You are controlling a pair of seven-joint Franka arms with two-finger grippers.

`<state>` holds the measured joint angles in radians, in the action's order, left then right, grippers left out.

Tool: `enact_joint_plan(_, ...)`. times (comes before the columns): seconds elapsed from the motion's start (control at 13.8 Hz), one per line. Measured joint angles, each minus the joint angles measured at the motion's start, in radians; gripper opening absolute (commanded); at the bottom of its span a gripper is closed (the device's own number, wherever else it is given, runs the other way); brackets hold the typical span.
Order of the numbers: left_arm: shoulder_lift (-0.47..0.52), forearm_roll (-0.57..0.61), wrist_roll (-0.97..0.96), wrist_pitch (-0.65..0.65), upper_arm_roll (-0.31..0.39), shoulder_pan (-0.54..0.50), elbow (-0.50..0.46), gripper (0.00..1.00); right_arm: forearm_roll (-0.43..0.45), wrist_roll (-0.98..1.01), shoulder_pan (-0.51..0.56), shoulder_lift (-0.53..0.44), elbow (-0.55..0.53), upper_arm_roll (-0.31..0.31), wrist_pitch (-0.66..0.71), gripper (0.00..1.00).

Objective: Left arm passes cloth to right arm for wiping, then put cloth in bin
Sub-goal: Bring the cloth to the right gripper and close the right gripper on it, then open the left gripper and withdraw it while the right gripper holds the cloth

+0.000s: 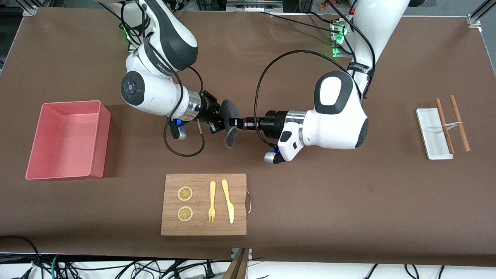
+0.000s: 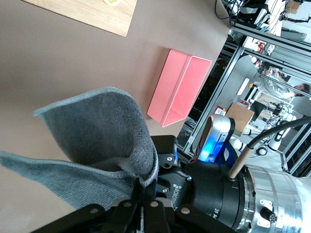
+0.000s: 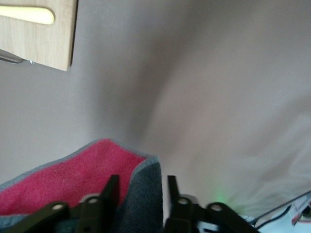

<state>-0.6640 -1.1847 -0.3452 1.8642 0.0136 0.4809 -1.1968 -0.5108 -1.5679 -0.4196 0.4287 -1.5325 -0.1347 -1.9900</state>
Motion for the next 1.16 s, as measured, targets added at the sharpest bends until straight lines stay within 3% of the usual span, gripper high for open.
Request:
enact_joint_plan(0.51,0.0,0.0,0.0,0.0,0.0,0.0,0.001,0.01,-0.012,-0.023,0.003,0.0,0.0,0.001,0.0,0.0)
enact_joint_plan(0.65,0.0,0.0,0.0,0.0,0.001,0.0,0.002,0.38,-0.012,-0.023,0.003,0.0,0.0,0.001,0.0,0.0)
enact_joint_plan(0.73,0.0,0.0,0.0,0.0,0.002,-0.001,0.002,0.99,-0.012,-0.023,0.003,0.0,0.0,0.001,0.0,0.0)
enact_joint_plan(1.16,0.002,0.042,0.019,-0.016,0.013,-0.015,0.013,1.0,-0.012,-0.011,0.002,0.0,0.0,0.001,0.001,0.0)
